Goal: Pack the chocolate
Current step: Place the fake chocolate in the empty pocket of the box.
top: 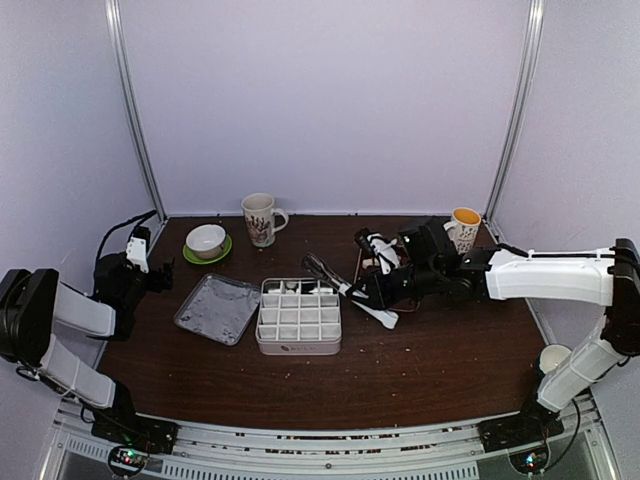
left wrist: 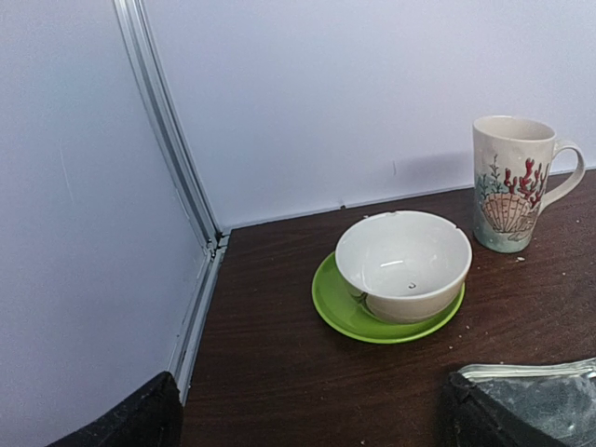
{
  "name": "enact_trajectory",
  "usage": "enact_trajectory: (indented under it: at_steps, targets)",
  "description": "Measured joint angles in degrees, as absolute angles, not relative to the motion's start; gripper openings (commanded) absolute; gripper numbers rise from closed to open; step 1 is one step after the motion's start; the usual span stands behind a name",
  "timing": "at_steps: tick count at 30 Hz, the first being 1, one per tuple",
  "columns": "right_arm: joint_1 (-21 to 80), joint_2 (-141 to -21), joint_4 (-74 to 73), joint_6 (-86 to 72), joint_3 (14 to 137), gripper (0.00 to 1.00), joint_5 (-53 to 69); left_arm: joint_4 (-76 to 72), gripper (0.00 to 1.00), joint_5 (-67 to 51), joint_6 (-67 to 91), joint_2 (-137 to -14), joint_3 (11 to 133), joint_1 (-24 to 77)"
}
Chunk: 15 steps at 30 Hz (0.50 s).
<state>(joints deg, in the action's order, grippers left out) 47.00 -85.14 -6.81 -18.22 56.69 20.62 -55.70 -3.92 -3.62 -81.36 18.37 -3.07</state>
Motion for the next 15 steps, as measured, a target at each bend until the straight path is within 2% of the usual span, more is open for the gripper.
enact_trajectory:
  at_steps: [15]
  targets:
    - [51.31,-99.7,-2.74,-18.26,64.9,0.14,20.51,-55.7,0.98,-3.92,-3.62,-81.36,18.37,-3.07]
